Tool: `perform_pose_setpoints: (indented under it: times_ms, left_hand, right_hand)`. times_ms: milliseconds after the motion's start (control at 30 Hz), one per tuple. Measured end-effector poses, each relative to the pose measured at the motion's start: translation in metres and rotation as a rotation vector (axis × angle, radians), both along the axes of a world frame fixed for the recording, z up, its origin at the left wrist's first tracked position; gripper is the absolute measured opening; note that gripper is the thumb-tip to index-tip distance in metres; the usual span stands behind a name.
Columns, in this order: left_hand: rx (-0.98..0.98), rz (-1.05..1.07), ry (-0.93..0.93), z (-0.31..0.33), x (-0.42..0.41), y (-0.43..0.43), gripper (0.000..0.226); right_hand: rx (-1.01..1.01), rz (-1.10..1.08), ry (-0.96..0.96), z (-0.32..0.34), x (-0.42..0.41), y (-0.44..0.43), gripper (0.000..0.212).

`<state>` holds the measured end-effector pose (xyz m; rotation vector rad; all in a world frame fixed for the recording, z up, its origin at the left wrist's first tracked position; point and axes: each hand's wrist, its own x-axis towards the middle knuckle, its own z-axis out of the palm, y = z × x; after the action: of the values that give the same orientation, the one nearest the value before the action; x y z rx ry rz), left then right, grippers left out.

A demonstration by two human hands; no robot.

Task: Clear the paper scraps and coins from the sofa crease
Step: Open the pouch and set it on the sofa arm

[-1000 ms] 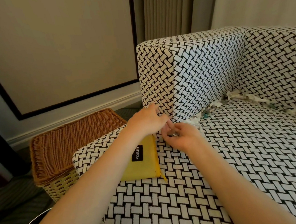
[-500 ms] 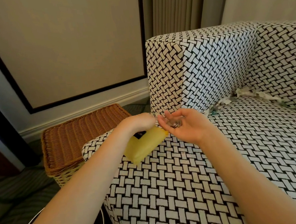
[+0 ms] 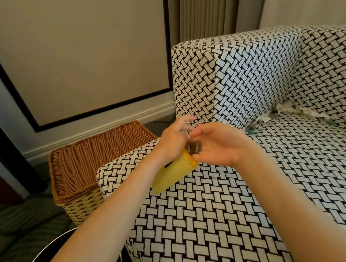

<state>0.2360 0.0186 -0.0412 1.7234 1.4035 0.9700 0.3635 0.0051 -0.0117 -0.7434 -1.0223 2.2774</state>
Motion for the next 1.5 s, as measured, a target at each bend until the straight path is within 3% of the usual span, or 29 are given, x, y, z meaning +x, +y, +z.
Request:
perform_pose_setpoints:
  times_ms: [200, 267, 367, 433, 500, 600, 700, 800, 900, 1000, 1167, 1300, 1500]
  left_hand:
    - [-0.018, 0.01, 0.01, 0.001, 0.003, 0.001, 0.052]
    - [-0.047, 0.022, 0.006, 0.002, 0.002, 0.004, 0.052]
    - [-0.189, 0.044, 0.101, 0.002, 0.0, 0.011, 0.059]
    - [-0.274, 0.062, 0.236, 0.0, -0.001, 0.015, 0.06]
    - [-0.314, 0.131, 0.417, -0.005, 0.0, 0.016, 0.06]
    - [-0.328, 0.189, 0.601, -0.017, 0.004, 0.019, 0.075]
    - [-0.325, 0.194, 0.595, -0.018, 0.004, 0.027, 0.072]
    - [-0.338, 0.187, 0.479, -0.017, 0.0, 0.038, 0.073]
    - [-0.341, 0.194, 0.489, -0.022, -0.005, 0.043, 0.077]
    - [-0.317, 0.221, 0.513, -0.028, -0.006, 0.043, 0.084]
    - [-0.285, 0.214, 0.482, -0.03, -0.008, 0.042, 0.087]
    - [-0.282, 0.208, 0.478, -0.028, -0.01, 0.04, 0.086]
    - [-0.274, 0.206, 0.496, -0.03, -0.012, 0.039, 0.089]
  right_hand:
    - [-0.006, -0.065, -0.058, -0.004, 0.001, 0.003, 0.068]
    - [0.073, -0.074, -0.151, 0.0, 0.001, 0.0, 0.063]
    - [0.316, -0.214, -0.526, 0.004, 0.003, 0.001, 0.043]
    - [0.614, -0.412, -0.934, -0.004, 0.007, 0.01, 0.034]
    - [0.918, -0.51, -1.169, -0.019, 0.006, 0.018, 0.037]
    - [1.213, -0.318, -1.259, -0.046, -0.011, 0.032, 0.052]
    - [1.491, -0.083, -1.385, -0.058, -0.029, 0.058, 0.061]
    - [1.55, 0.169, -1.551, -0.052, -0.04, 0.087, 0.067]
    - [1.675, 0.47, -1.802, -0.044, -0.051, 0.1, 0.077]
    - [1.757, 0.633, -1.998, -0.04, -0.062, 0.105, 0.083]
    - [1.848, 0.584, -1.988, -0.035, -0.066, 0.104, 0.084]
    - [1.88, 0.52, -1.974, -0.04, -0.061, 0.101, 0.072]
    - [1.841, 0.602, -2.007, -0.036, -0.05, 0.088, 0.064]
